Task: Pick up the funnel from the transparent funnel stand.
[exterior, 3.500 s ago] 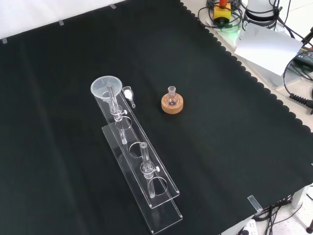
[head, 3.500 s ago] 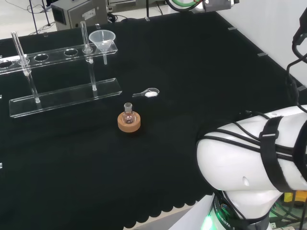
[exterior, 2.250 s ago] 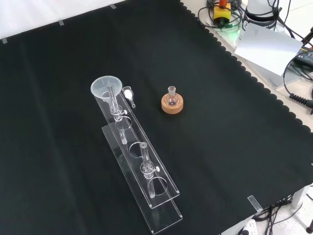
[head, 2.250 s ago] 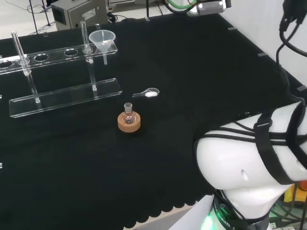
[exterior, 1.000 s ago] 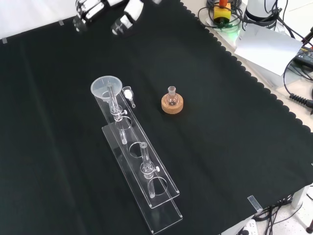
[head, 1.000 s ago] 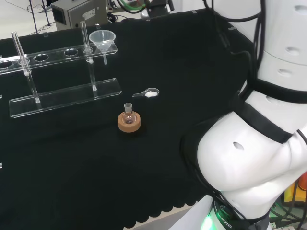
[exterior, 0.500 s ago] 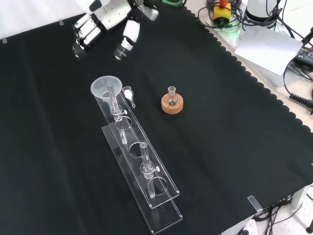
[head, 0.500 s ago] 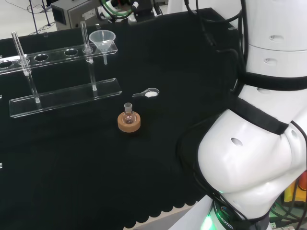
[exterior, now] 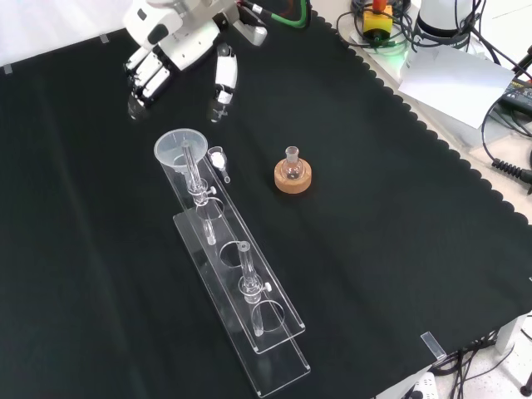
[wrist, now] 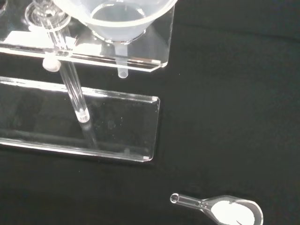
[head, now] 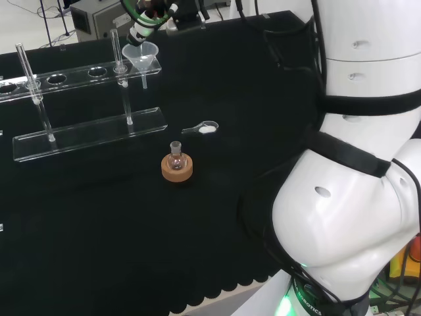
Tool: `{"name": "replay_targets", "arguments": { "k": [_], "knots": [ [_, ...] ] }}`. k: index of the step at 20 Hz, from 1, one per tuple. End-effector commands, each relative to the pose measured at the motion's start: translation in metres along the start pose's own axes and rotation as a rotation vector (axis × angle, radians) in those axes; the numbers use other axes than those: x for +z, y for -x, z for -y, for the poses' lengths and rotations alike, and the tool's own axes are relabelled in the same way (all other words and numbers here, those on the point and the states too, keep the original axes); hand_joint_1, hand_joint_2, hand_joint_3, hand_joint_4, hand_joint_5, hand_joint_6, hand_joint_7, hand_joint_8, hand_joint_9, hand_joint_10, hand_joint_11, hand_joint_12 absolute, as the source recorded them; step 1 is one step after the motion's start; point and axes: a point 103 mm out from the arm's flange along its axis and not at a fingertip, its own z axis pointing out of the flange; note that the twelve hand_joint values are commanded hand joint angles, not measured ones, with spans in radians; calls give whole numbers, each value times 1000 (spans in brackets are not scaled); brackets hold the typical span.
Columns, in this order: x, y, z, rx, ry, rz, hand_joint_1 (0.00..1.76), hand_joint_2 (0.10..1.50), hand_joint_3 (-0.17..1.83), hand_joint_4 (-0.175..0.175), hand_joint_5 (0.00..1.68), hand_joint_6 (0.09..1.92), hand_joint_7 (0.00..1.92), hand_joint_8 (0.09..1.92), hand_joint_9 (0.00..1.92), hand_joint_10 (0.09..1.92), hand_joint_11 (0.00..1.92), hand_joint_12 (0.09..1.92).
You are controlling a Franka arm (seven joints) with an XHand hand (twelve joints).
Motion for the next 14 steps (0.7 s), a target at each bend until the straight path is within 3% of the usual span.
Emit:
{"name": "replay_targets", "arguments": {
  "k": [1, 7, 14],
  "knots": [
    [4, -10, -6, -12, -55, 39, 517, 779, 323, -20, 207, 87, 45, 663, 231, 801, 114, 1497],
    [4, -14, -12, -26, -131, 59, 517, 699, 358, -35, 126, 87, 2, 631, 184, 868, 284, 1490],
    [8, -22, -19, -36, -157, 96, 568, 662, 374, -44, 64, 87, 0, 531, 162, 903, 362, 1467]
  ]
}}
